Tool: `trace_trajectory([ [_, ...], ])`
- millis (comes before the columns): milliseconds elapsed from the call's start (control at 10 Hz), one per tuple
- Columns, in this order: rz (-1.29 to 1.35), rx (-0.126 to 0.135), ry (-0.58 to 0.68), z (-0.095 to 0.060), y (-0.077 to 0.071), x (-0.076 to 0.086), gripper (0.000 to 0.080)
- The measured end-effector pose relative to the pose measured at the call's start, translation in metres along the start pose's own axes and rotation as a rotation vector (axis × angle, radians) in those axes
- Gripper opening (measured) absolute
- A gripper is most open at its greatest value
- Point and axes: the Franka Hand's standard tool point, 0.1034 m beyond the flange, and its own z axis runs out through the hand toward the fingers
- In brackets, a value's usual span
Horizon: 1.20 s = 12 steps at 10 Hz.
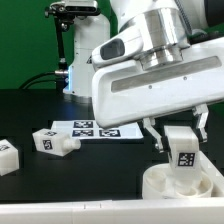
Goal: Assemble stool
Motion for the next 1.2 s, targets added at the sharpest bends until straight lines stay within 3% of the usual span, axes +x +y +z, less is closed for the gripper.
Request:
trace_trajectory([
  [600, 0.011, -0.002, -0.007, 0.012, -0.004, -0.013, 0.0324],
  [1100, 0.011, -0.013, 0.013, 0.012, -0.002, -0.012, 0.0324],
  [1200, 0.011, -0.013, 0.013, 0.012, -0.002, -0.012, 0.0491],
])
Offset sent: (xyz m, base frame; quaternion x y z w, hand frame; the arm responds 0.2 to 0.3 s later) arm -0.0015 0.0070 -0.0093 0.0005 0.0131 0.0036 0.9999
